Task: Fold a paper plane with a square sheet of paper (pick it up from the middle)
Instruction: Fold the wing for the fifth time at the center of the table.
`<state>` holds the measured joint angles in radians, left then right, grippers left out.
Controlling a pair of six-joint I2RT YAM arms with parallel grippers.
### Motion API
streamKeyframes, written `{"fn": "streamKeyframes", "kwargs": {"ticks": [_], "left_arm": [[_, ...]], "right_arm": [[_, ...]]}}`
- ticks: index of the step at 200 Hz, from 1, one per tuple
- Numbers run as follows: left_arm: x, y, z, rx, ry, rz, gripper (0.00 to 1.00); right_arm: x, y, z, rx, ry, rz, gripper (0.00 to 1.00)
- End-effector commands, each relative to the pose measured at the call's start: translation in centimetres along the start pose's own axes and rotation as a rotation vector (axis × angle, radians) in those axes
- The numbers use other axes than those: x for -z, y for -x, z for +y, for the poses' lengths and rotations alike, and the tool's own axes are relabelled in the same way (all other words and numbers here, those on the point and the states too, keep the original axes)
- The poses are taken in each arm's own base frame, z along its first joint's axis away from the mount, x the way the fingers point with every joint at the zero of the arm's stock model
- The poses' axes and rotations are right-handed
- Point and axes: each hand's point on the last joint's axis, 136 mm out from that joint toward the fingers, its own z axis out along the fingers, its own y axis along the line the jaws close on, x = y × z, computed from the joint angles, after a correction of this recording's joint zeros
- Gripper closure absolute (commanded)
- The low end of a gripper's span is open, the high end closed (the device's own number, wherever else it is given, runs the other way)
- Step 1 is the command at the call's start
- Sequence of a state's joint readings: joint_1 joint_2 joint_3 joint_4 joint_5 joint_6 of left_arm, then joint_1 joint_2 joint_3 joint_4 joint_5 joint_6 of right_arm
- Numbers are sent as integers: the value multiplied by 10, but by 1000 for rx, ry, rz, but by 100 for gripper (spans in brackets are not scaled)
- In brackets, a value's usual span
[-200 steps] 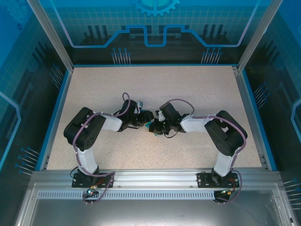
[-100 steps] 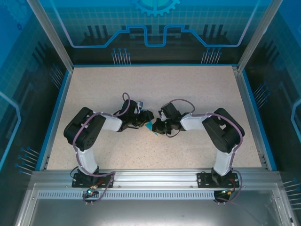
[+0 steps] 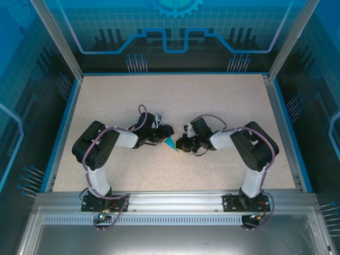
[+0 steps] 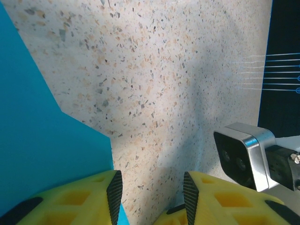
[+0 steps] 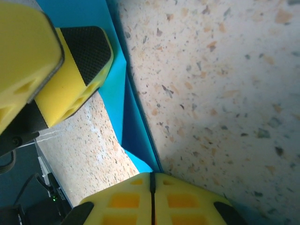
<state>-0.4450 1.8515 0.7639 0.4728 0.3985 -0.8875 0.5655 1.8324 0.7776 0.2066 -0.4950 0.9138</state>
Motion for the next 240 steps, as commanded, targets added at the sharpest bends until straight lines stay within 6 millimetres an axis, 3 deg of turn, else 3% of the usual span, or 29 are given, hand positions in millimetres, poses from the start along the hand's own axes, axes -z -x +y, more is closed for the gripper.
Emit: {"fn": "streamKeyframes", "kwargs": {"ticks": [1, 44, 89, 111, 134, 148, 168, 207, 240], "left_arm": [[-3, -16, 49, 64, 149, 51, 57], [-2, -16, 48, 80, 148, 50, 58], [-3, -13, 50, 129, 155, 33, 62], [-3, -12, 48, 128, 151, 33, 62], [-4, -12, 47, 129, 150, 38, 62], [-4, -12, 47, 128, 151, 36, 62], [-4, -12, 48, 127, 155, 36, 62], [-5, -10, 49, 122, 162, 37, 62], [-5, -10, 47, 121, 159, 41, 61]], "right_arm": [[12, -37, -39, -68, -125, 108, 93], [20, -16, 21, 37, -39, 43, 92], [-8, 5, 57, 39, -9, -23, 93], [-19, 12, 48, 12, -59, -33, 92], [-27, 9, 14, -37, -169, -17, 92], [-25, 3, -5, -76, -207, -10, 92], [-18, -3, -15, -75, -241, -10, 92], [-1, -9, -21, -82, -214, -13, 91], [11, -4, 4, 9, -149, -33, 88]]}}
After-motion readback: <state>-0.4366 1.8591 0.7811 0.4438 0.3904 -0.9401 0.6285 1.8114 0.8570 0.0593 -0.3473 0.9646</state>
